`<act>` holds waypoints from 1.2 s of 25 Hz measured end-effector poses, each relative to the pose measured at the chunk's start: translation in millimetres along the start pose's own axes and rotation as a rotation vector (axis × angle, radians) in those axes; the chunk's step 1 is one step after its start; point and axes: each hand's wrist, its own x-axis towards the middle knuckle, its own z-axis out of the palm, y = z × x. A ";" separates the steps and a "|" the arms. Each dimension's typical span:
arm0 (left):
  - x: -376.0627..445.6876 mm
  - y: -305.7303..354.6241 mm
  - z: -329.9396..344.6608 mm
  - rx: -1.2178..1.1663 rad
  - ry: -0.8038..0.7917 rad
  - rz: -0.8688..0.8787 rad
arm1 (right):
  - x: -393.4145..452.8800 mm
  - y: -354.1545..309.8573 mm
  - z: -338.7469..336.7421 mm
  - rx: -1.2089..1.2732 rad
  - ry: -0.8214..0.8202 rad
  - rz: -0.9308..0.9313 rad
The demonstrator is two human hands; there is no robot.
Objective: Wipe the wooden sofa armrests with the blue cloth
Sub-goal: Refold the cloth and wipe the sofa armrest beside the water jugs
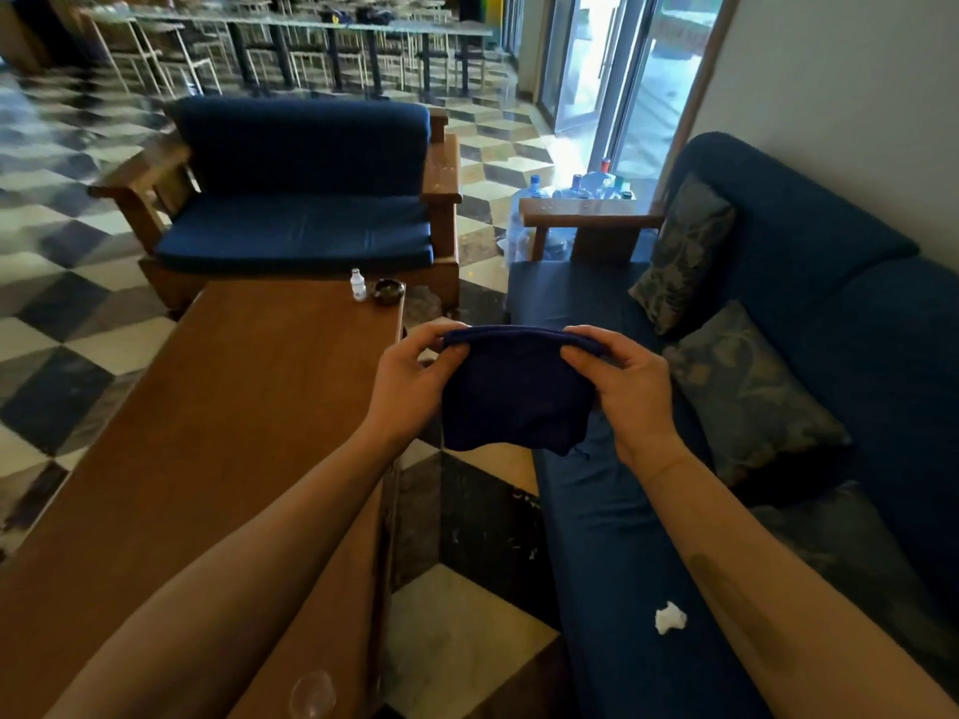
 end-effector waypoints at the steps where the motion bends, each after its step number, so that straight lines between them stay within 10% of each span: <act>1: 5.6 -5.1 -0.1 -0.003 -0.003 -0.009 | 7.5 5.2 2.3 0.005 -0.004 0.012; 30: 437.0 -201.2 39.1 -0.005 0.063 -0.159 | 478.8 147.1 70.7 0.017 -0.144 0.126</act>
